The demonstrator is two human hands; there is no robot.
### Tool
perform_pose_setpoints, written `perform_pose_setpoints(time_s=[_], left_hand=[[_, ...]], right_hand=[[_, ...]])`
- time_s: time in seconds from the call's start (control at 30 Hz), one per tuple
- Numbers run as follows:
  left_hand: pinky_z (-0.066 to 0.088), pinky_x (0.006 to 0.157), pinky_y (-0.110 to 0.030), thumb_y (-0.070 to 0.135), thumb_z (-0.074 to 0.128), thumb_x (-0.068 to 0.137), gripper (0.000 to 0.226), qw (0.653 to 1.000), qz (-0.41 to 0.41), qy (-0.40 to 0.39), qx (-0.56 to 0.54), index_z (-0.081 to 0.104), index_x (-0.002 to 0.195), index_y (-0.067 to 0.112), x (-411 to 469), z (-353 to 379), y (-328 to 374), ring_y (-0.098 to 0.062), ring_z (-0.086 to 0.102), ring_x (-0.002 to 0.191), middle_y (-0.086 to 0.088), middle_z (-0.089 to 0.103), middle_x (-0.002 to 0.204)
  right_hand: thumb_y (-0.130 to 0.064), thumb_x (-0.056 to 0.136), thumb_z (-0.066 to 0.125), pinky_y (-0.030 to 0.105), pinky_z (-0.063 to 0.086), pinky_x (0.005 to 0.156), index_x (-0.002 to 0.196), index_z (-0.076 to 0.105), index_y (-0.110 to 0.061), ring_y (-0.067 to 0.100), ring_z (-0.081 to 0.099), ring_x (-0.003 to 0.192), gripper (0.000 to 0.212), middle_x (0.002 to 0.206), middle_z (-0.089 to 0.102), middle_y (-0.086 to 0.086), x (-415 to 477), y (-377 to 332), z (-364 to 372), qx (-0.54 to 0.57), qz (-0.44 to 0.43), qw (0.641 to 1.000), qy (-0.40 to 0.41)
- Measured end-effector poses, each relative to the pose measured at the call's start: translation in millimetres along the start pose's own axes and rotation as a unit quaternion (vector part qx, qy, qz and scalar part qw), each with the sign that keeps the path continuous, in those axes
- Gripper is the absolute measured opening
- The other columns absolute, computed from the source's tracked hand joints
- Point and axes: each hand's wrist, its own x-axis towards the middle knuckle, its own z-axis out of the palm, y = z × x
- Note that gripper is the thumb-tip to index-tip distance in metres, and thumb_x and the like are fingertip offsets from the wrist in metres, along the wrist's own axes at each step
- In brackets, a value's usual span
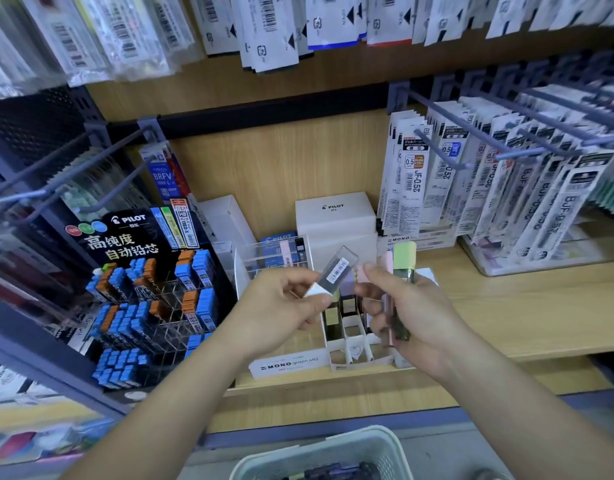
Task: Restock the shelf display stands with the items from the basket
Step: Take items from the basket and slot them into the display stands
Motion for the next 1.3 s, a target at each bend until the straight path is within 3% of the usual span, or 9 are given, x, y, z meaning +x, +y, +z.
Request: perform_pose_setpoints(time_s=[0.1, 0.2, 0.33, 0.47, 0.7, 0.9, 1.0, 1.17, 1.3], left_hand=[[0.05, 0.073, -0.022, 0.016, 0.07, 0.085, 0.025, 0.991, 0.064, 0.031, 0.112, 0.072, 0.101, 0.035, 4, -6, -10, -0.001, 0.055, 0.069, 0.006, 0.067, 0.087], [0.042, 0.071, -0.012, 0.008, 0.073, 0.08, 0.031, 0.96, 0.173, 0.08, 0.206, 0.074, 0.1, 0.032, 6, -3, -14, -0.004, 0.055, 0.08, 0.009, 0.058, 0.088], [0.05, 0.081, -0.015, -0.004, 0.066, 0.082, 0.039, 0.991, 0.102, 0.071, 0.052, 0.072, 0.102, 0.029, 3, -1, -3, -0.001, 0.062, 0.082, 0.002, 0.066, 0.099], [0.057, 0.079, -0.028, -0.006, 0.055, 0.088, 0.03, 0.983, -0.022, 0.002, -0.183, 0.065, 0.112, 0.011, 2, -9, 6, -0.022, 0.069, 0.083, -0.014, 0.073, 0.096], [0.057, 0.066, -0.022, 0.005, 0.069, 0.08, 0.017, 0.978, 0.001, 0.076, -0.196, 0.072, 0.097, 0.009, 6, -2, 9, -0.016, 0.067, 0.066, -0.012, 0.073, 0.081], [0.057, 0.074, -0.022, 0.002, 0.064, 0.087, 0.025, 0.992, 0.08, 0.061, -0.081, 0.072, 0.094, 0.024, 19, 21, 29, -0.01, 0.068, 0.07, 0.001, 0.072, 0.08], [0.057, 0.073, -0.025, 0.004, 0.067, 0.085, 0.023, 0.994, 0.102, 0.042, -0.007, 0.07, 0.091, 0.026, 30, 51, 33, -0.011, 0.068, 0.072, -0.001, 0.071, 0.084], [0.049, 0.068, -0.012, 0.016, 0.077, 0.078, 0.014, 0.984, 0.124, 0.067, 0.108, 0.071, 0.083, 0.027, 52, 100, 27, 0.005, 0.057, 0.062, 0.015, 0.064, 0.073], [0.046, 0.073, -0.013, 0.018, 0.074, 0.081, 0.016, 0.973, 0.136, 0.072, 0.169, 0.073, 0.097, 0.02, 66, 124, 19, -0.005, 0.059, 0.072, 0.01, 0.067, 0.084]], right_hand=[[-0.051, 0.08, 0.07, 0.017, 0.028, 0.036, 0.084, 0.062, -0.016, 0.01, 0.04, 0.046, 0.036, 0.064, 0.059, 0.001, -2, -7, -6, -0.061, 0.053, 0.996, -0.04], [-0.034, 0.081, 0.074, 0.015, 0.029, 0.033, 0.084, 0.066, -0.012, 0.007, 0.041, 0.043, 0.023, 0.063, 0.061, 0.003, -5, -6, -5, -0.055, 0.076, 0.991, -0.097], [-0.01, 0.081, 0.074, 0.017, 0.031, 0.035, 0.09, 0.064, -0.007, 0.009, 0.042, 0.044, 0.014, 0.06, 0.059, 0.004, -3, -1, -2, -0.086, 0.009, 0.991, -0.099], [-0.008, 0.081, 0.076, 0.022, 0.036, 0.04, 0.093, 0.06, -0.007, 0.013, 0.044, 0.047, 0.021, 0.06, 0.057, 0.003, 0, 1, -5, -0.14, -0.063, 0.986, -0.068], [-0.026, 0.087, 0.071, 0.02, 0.035, 0.039, 0.093, 0.064, -0.006, 0.01, 0.046, 0.047, 0.022, 0.068, 0.059, 0.005, -5, -8, -13, -0.109, -0.053, 0.991, -0.048], [-0.007, 0.088, 0.052, 0.016, 0.034, 0.04, 0.095, 0.059, -0.012, 0.011, 0.044, 0.052, 0.011, 0.072, 0.054, 0.004, -3, -47, -70, 0.101, -0.014, 0.995, -0.008], [0.0, 0.086, 0.045, 0.016, 0.037, 0.041, 0.094, 0.059, -0.009, 0.011, 0.044, 0.054, 0.019, 0.072, 0.05, 0.004, -4, -52, -101, 0.133, -0.012, 0.991, 0.014], [0.0, 0.087, 0.048, 0.019, 0.044, 0.042, 0.099, 0.061, -0.004, 0.014, 0.046, 0.056, 0.019, 0.07, 0.047, 0.006, -6, -51, -122, 0.162, -0.009, 0.986, 0.043], [0.001, 0.087, 0.05, 0.02, 0.047, 0.044, 0.105, 0.062, 0.0, 0.015, 0.048, 0.057, 0.022, 0.067, 0.048, 0.008, -9, -49, -125, 0.154, 0.002, 0.986, 0.055]])
